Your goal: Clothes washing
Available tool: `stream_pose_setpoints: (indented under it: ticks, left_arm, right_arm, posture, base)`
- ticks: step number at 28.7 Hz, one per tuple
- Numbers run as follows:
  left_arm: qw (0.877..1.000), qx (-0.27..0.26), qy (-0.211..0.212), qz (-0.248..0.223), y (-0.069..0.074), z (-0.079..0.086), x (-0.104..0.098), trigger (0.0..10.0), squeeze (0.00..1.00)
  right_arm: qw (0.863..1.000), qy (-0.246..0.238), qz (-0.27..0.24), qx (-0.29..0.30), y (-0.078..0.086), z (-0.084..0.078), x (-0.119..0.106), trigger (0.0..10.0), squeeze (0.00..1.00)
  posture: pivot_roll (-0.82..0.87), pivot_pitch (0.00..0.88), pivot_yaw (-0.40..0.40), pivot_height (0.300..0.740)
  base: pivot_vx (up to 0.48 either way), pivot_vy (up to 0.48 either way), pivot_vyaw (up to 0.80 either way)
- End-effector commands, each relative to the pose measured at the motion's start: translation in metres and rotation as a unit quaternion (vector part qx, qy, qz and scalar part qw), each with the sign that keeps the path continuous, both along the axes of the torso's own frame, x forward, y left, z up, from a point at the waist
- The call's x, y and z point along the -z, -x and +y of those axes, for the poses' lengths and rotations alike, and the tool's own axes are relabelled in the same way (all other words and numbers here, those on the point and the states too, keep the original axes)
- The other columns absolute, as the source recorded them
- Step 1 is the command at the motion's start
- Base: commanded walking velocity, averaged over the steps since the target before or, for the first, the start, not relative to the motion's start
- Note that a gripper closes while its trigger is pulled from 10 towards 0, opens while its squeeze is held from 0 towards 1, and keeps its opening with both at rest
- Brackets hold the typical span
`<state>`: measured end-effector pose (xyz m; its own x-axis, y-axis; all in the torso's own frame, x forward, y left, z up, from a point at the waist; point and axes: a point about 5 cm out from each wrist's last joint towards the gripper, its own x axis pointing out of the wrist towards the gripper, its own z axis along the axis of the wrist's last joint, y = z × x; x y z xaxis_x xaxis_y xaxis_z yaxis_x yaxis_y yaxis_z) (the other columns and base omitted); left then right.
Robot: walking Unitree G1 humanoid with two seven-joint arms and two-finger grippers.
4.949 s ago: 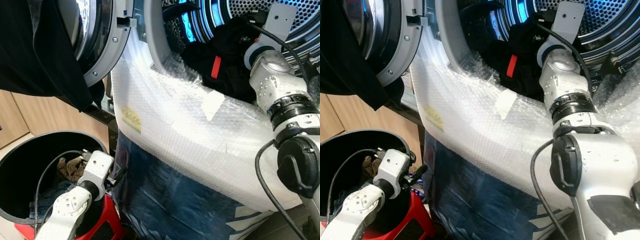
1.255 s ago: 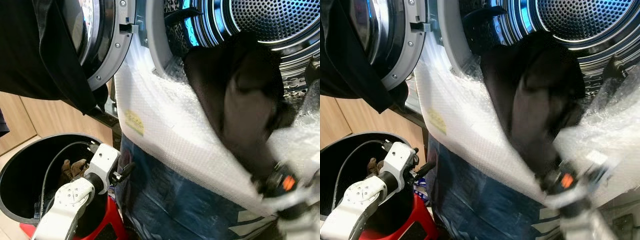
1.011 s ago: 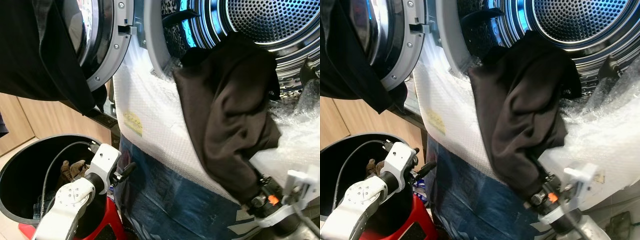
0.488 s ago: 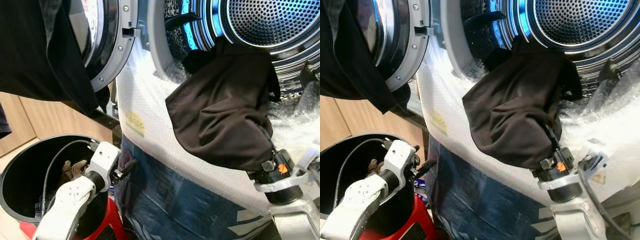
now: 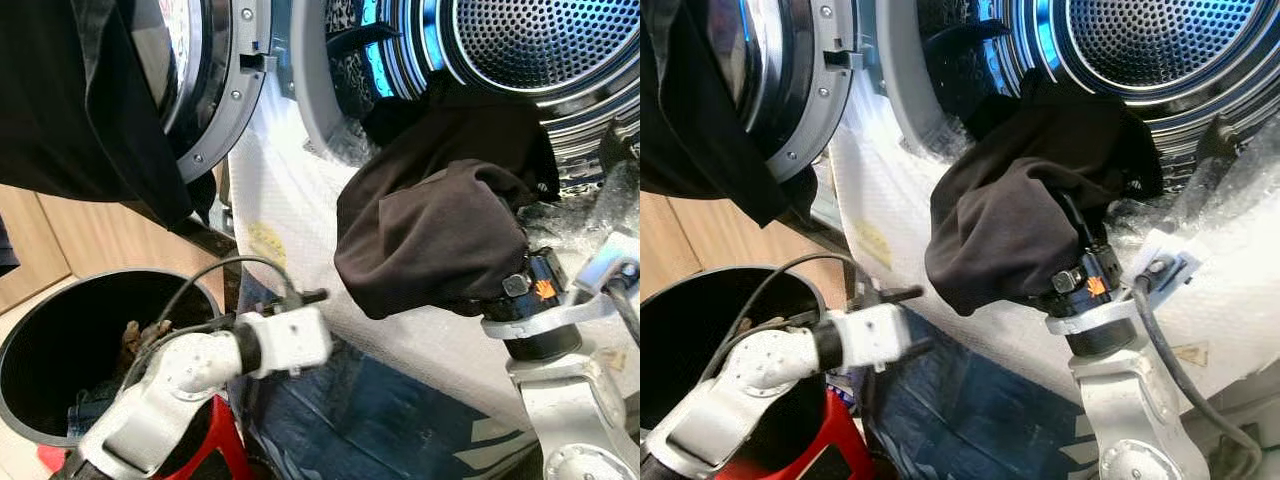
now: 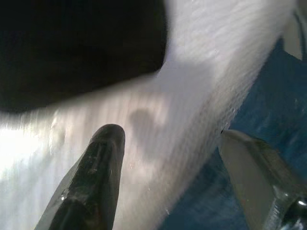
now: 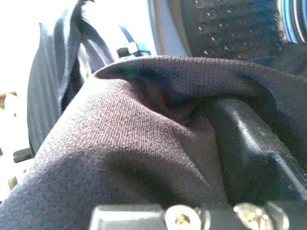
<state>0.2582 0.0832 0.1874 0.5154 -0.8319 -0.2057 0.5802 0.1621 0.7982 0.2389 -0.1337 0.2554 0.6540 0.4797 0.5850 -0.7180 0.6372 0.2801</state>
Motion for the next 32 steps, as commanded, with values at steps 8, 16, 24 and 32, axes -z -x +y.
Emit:
stream_pose_setpoints:
  ticks: [8, 16, 24, 32]
  left_arm:
    - [0.990, 0.078, -0.028, -0.116, 0.020, -0.024, -0.007, 10.0, 0.00]
    - [0.972, 0.028, 0.124, -0.196, 0.015, -0.028, -0.043, 10.0, 0.00]
    - [0.986, 0.050, 0.152, -0.043, 0.018, -0.034, -0.033, 10.0, 0.00]
    - [0.954, 0.110, 0.172, 0.220, 0.041, -0.017, -0.033, 10.0, 0.00]
  right_arm:
    - [1.000, 0.012, -0.009, -0.003, -0.007, 0.002, -0.003, 10.0, 0.00]
    - [1.000, 0.004, -0.011, -0.018, -0.007, 0.004, -0.004, 10.0, 0.00]
    - [1.000, 0.000, -0.007, -0.008, -0.017, 0.004, -0.004, 10.0, 0.00]
    - [1.000, -0.007, -0.005, -0.019, -0.023, 0.005, -0.005, 10.0, 0.00]
  posture:
    - [0.14, 0.021, -0.133, 0.740]
    - [0.15, 0.029, -0.139, 0.740]
    - [0.15, 0.031, -0.150, 0.740]
    - [0.17, 0.037, -0.165, 0.740]
  base:
    - [0.000, 0.000, 0.00]
    - [0.000, 0.000, 0.00]
    - [0.000, 0.000, 0.00]
    - [0.000, 0.000, 0.00]
